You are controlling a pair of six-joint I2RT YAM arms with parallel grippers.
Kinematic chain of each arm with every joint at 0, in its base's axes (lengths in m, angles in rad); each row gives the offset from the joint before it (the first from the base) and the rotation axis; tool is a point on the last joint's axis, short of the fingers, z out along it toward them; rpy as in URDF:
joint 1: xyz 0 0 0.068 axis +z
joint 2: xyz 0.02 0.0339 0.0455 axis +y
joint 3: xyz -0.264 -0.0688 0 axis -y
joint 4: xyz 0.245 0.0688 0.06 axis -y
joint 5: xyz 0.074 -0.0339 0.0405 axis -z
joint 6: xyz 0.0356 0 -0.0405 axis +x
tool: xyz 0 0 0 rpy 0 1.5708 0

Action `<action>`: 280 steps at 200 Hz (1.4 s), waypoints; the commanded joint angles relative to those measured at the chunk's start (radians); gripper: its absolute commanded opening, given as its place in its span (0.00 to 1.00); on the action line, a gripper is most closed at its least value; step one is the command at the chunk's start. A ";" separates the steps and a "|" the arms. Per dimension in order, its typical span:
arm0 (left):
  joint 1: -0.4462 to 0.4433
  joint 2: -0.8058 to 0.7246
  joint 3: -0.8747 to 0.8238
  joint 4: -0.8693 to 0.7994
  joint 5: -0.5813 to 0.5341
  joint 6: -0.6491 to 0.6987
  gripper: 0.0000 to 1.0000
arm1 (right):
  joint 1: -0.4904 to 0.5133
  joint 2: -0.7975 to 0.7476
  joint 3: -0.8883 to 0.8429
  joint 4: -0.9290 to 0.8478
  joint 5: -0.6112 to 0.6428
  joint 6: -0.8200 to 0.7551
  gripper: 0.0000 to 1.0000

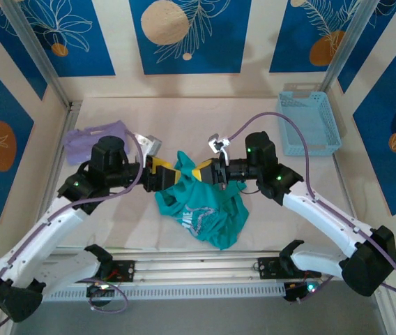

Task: Fold the inside-out t-shirt

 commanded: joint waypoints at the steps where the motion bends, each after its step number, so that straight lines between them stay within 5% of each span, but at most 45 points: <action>1: 0.005 0.034 -0.017 0.100 0.135 -0.071 0.64 | -0.007 -0.013 0.036 0.017 -0.012 0.005 0.00; 58: 0.000 0.096 -0.018 0.171 0.180 -0.098 0.55 | -0.009 -0.034 0.028 0.013 -0.008 -0.005 0.00; 114: -0.003 0.136 0.001 0.225 0.197 -0.123 0.08 | -0.009 -0.053 0.024 -0.029 0.055 -0.014 0.00; 128: -0.003 0.123 0.011 0.230 0.169 -0.125 0.00 | 0.009 -0.057 0.049 -0.123 0.200 -0.039 0.00; 144: -0.024 0.103 0.039 0.201 0.118 -0.107 0.00 | 0.050 -0.049 0.113 -0.309 0.522 -0.052 0.12; 169: -0.161 0.111 0.163 -0.034 -0.177 0.033 0.00 | 0.118 -0.089 0.104 -0.367 0.739 -0.096 0.27; 195: -0.219 0.149 0.227 -0.109 -0.312 0.028 0.00 | 0.152 -0.200 -0.011 -0.259 0.648 -0.157 0.38; 227: -0.252 0.196 0.258 -0.084 -0.273 -0.003 0.00 | 0.161 -0.268 -0.142 -0.087 0.418 -0.135 0.48; 249: -0.269 0.222 0.285 -0.087 -0.246 -0.006 0.00 | 0.182 -0.251 -0.165 -0.012 0.410 -0.123 0.58; 280: -0.271 0.240 0.295 -0.084 -0.221 -0.007 0.00 | 0.186 -0.174 -0.146 0.055 0.468 -0.097 0.54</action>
